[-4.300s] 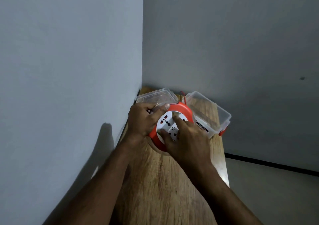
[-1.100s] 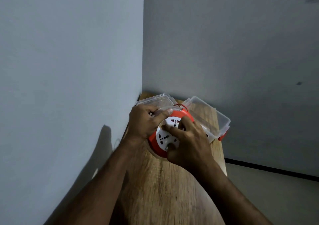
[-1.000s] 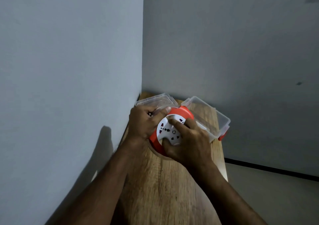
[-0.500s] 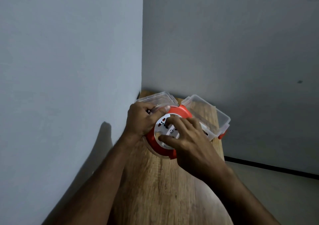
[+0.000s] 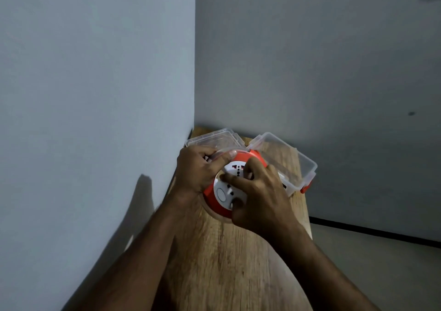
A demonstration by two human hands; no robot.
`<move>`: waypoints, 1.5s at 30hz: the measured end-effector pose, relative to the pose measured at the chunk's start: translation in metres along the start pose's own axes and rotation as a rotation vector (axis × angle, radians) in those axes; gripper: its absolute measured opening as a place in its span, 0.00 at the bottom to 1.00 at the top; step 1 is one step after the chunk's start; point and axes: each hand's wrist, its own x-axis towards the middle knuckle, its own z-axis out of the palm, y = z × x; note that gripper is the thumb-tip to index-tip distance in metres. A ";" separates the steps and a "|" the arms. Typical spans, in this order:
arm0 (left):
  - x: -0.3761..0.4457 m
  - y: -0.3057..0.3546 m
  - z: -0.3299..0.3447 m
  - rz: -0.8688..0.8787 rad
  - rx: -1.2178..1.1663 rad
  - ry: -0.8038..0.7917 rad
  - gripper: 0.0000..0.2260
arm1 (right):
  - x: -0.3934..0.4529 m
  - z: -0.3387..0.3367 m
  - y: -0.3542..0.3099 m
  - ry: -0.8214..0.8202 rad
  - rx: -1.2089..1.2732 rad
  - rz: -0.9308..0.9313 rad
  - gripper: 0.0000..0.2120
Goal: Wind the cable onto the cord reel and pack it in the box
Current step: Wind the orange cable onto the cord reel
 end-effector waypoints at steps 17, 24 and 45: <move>0.001 0.003 0.005 -0.065 -0.044 0.014 0.14 | -0.006 -0.021 -0.022 0.230 0.022 0.225 0.23; 0.004 0.004 -0.002 0.005 -0.055 -0.027 0.13 | -0.006 -0.025 0.009 -0.203 -0.209 -0.208 0.38; 0.000 0.005 0.005 0.024 0.046 0.026 0.17 | -0.002 0.001 0.003 0.100 -0.026 0.072 0.34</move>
